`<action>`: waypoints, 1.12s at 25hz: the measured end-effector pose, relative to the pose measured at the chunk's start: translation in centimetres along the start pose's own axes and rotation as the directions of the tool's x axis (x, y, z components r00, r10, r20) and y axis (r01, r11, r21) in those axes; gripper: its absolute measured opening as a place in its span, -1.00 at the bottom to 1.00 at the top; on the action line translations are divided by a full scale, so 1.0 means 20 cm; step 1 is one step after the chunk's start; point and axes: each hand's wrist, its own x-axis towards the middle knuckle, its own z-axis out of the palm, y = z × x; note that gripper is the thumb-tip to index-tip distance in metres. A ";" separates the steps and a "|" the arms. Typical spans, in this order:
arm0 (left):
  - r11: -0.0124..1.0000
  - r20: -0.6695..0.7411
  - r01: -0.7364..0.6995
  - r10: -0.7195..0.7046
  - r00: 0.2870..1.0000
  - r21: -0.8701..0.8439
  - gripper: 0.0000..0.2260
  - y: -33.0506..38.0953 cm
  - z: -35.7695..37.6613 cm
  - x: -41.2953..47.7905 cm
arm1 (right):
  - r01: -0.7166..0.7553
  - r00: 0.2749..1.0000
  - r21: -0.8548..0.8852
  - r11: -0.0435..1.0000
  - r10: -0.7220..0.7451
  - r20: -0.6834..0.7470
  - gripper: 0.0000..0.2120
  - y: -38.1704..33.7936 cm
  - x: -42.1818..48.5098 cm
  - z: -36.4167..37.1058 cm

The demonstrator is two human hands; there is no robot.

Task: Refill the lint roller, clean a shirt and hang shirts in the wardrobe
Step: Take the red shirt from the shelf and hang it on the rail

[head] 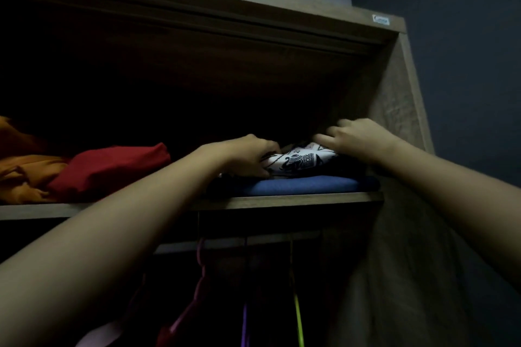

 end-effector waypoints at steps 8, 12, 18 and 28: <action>0.999 -0.051 -0.048 0.048 0.998 0.001 -0.52 -0.02 -0.01 -0.14 | 0.000 0.916 0.195 0.981 -0.078 0.393 -0.20 0.03 -0.09 0.00; 0.998 0.176 0.005 -0.017 0.984 0.067 -0.35 0.03 -0.01 -0.23 | -0.136 0.855 0.237 0.962 -0.007 0.519 -0.08 -0.01 -0.12 0.01; 0.989 0.132 0.141 -0.135 0.982 -0.039 -0.27 -0.06 -0.28 -0.37 | -0.097 0.950 0.546 0.832 -0.087 0.301 -0.01 -0.12 -0.10 -0.19; 0.819 0.036 0.453 -0.495 0.868 0.352 -0.35 -0.33 -0.13 -0.57 | 0.082 0.996 0.541 0.837 -0.081 -0.025 0.18 -0.68 0.02 -0.30</action>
